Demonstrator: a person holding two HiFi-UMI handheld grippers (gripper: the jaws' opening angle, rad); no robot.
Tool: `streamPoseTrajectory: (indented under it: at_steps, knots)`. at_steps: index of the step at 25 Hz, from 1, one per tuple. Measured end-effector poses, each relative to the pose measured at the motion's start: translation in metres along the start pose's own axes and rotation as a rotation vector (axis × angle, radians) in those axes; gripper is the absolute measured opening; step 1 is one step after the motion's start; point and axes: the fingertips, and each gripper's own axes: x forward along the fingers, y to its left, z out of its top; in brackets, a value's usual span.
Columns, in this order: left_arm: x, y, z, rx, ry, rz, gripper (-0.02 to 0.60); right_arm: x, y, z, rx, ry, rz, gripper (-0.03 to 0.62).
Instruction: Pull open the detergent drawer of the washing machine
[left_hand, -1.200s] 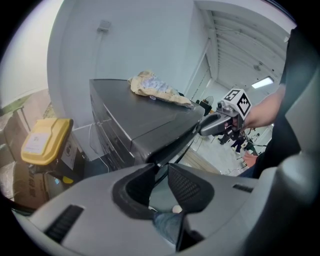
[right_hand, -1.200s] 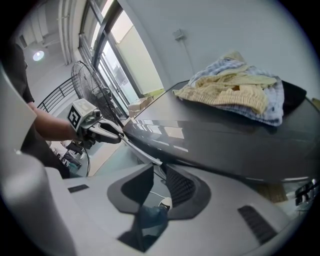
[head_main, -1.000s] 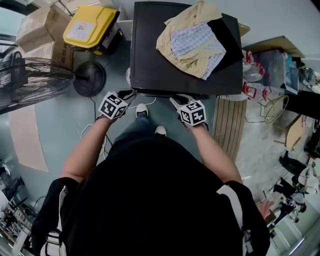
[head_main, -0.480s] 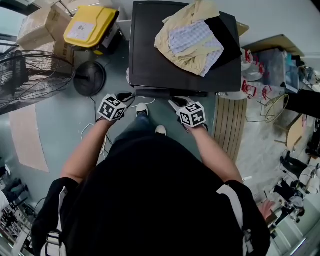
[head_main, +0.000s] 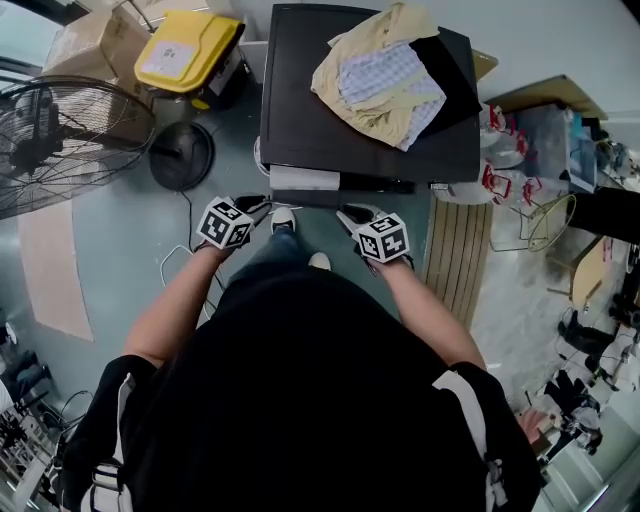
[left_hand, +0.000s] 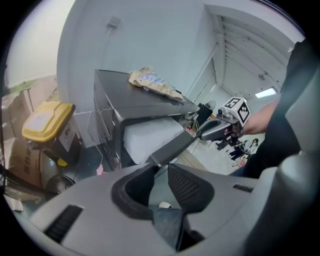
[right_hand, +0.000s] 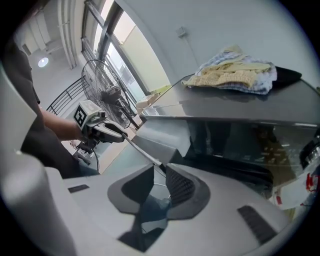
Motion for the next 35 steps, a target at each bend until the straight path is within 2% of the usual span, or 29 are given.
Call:
streamPoseTrajectory:
  at_steps: [21,35]
  knots:
    - [-0.018,-0.052,-0.048,-0.024,0.001,0.004,0.091,-0.022,0.042,-0.055,-0.023,0.043,0.04,0.072]
    - [-0.025,-0.08,-0.083,-0.064,-0.008,0.018,0.092,-0.035,0.066,-0.092,0.003,0.061,0.064,0.072]
